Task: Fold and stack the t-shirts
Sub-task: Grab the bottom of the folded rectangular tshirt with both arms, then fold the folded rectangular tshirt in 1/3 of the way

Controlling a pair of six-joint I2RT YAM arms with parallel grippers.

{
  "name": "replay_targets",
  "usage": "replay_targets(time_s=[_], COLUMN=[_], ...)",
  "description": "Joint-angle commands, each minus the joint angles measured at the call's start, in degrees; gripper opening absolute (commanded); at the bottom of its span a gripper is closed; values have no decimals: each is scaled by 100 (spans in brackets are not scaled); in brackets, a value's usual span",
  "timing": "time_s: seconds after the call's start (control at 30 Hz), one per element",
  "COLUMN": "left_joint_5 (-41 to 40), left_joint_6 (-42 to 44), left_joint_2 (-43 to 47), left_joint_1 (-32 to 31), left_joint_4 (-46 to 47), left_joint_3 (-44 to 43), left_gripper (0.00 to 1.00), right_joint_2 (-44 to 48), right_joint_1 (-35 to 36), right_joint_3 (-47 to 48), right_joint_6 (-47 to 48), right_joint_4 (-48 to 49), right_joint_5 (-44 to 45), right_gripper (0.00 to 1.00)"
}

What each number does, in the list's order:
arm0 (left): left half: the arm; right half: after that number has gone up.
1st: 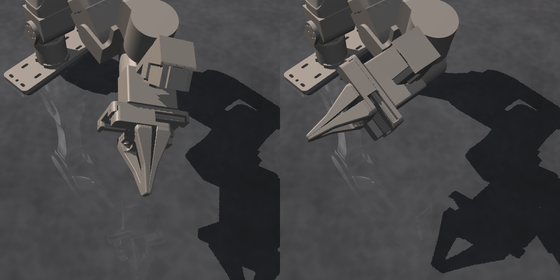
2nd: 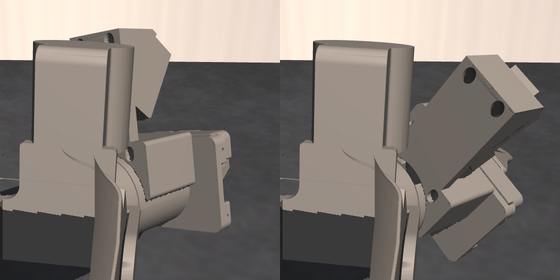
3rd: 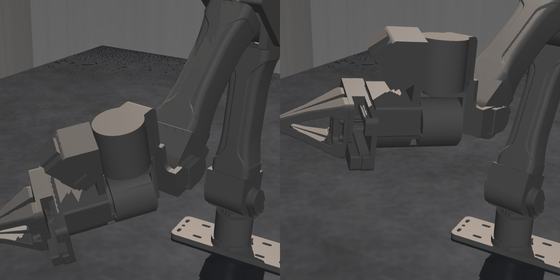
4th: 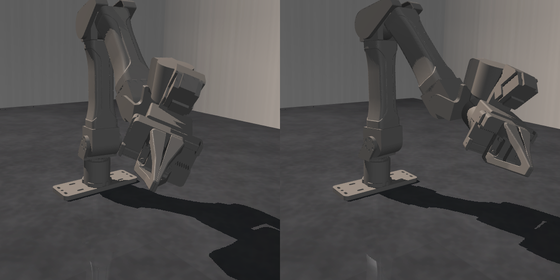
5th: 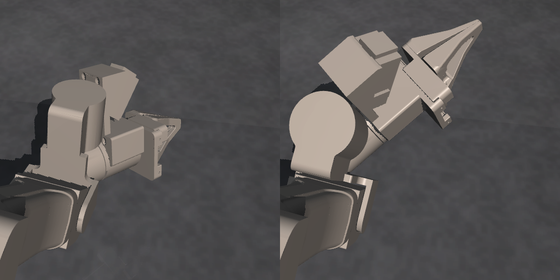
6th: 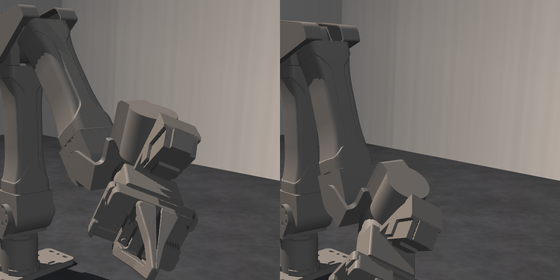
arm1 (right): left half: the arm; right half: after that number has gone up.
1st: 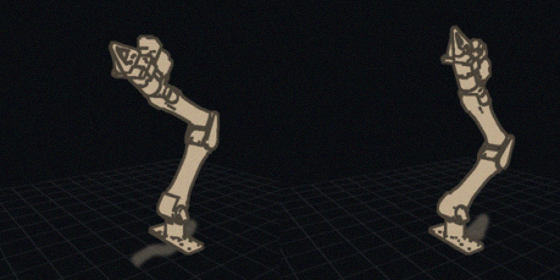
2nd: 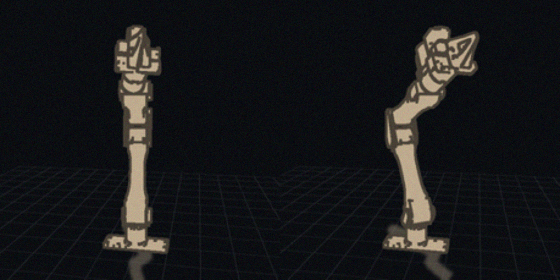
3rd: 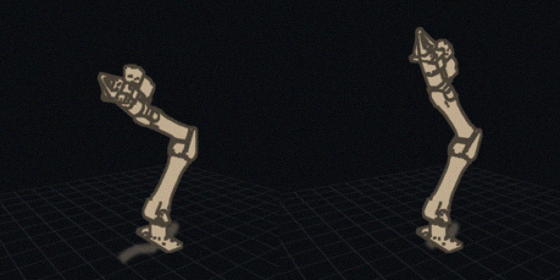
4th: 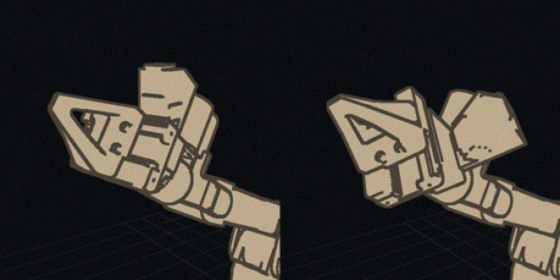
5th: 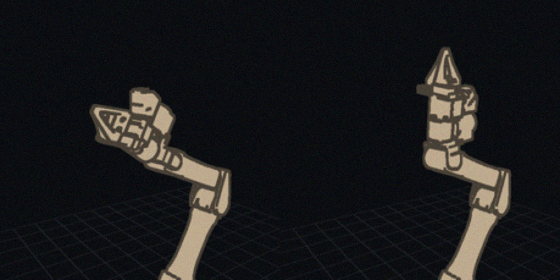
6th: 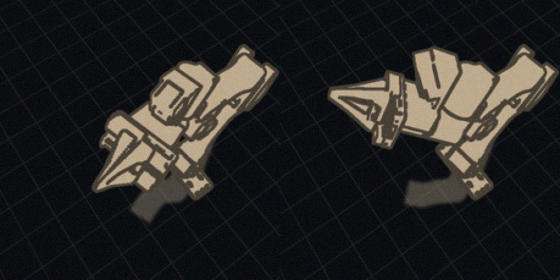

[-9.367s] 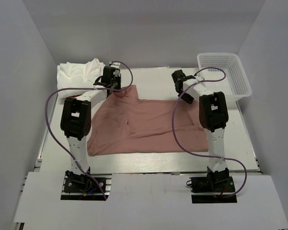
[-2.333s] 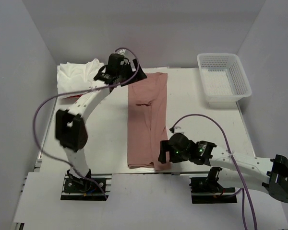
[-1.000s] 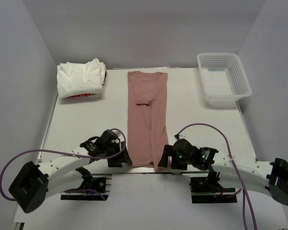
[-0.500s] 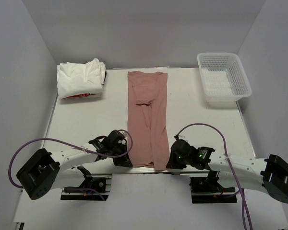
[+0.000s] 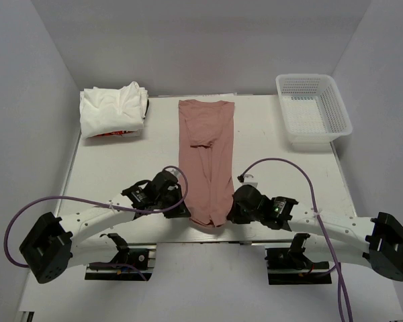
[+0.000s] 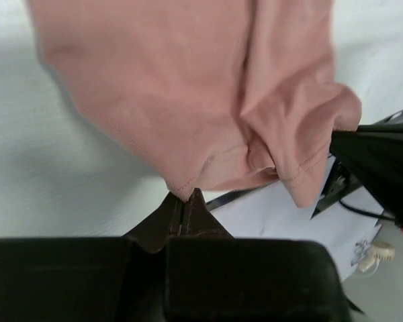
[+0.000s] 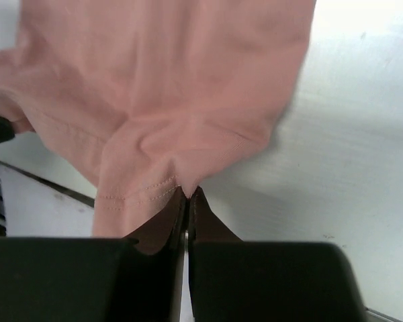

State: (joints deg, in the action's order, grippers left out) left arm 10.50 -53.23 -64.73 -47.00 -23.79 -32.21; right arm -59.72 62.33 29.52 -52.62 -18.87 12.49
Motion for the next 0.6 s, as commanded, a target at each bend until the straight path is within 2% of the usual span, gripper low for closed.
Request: replay_targets(time_s=[0.0, 0.1, 0.2, 0.4, 0.57], left_joint_5=[-619, -1180, -1909, -2386, -2746], left_joint_6=[-47, -108, -47, 225, 384], left_joint_2=[154, 23, -319, -1321, -2131], left_joint_1=[85, 138, 139, 315, 710], left_joint_4=[-371, -590, -889, -1066, -1444], left_joint_3=[-461, -830, -1610, -2805, -3722], left_gripper=[0, 0, 0, 0, 0], right_joint_2=[-74, -276, -679, -1260, -1647], right_joint_1=[-45, -115, -273, -651, -1125], right_joint_3=[536, 871, 1257, 2179, 2541], right_joint_6=[68, -11, 50, 366, 823], right_joint_4=[-327, -406, -511, -556, -135], right_joint_5=[867, 1290, 1711, 2450, 2442], right_gripper=[0, 0, 0, 0, 0])
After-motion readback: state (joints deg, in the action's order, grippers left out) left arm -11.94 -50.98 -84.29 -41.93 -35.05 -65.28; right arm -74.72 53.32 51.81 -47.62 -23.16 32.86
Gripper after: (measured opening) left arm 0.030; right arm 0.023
